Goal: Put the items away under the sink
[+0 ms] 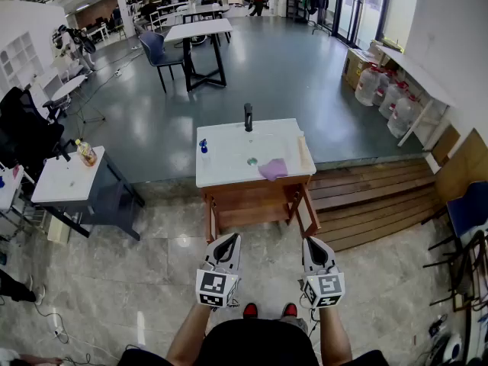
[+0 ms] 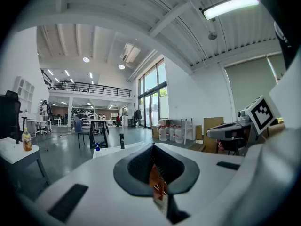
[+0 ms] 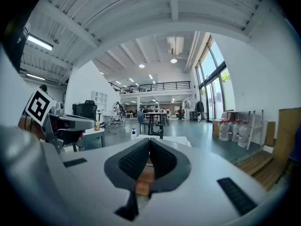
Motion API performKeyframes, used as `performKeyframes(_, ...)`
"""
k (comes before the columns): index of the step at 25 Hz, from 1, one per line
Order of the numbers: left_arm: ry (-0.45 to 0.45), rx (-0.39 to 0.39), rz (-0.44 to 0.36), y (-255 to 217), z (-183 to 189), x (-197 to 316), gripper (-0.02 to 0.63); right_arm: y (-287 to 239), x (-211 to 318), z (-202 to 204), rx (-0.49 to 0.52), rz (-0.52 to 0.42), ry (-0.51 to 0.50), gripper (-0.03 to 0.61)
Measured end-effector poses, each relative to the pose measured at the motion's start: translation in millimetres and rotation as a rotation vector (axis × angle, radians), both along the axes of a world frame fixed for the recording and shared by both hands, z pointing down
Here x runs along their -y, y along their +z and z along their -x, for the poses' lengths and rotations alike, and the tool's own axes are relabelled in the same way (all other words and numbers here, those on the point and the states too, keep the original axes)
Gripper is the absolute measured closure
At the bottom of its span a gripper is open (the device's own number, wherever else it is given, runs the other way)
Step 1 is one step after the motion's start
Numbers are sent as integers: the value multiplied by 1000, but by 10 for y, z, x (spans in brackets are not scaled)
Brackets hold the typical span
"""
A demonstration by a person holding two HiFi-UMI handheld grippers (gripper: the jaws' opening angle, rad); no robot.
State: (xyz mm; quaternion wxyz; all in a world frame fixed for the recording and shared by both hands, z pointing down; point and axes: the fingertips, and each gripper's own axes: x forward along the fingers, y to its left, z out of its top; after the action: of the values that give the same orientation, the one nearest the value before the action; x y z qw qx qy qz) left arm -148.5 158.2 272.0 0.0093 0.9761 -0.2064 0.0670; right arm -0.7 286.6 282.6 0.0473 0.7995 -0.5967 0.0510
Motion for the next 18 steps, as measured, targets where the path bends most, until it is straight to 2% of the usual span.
performKeyframes(7,7,13,9,71,24,-13,607,1,-21,24,9,-25,11,546)
performKeyframes(18,20,-3,17,80,-82,61,607,-6,119,4,-20,8,-12,546)
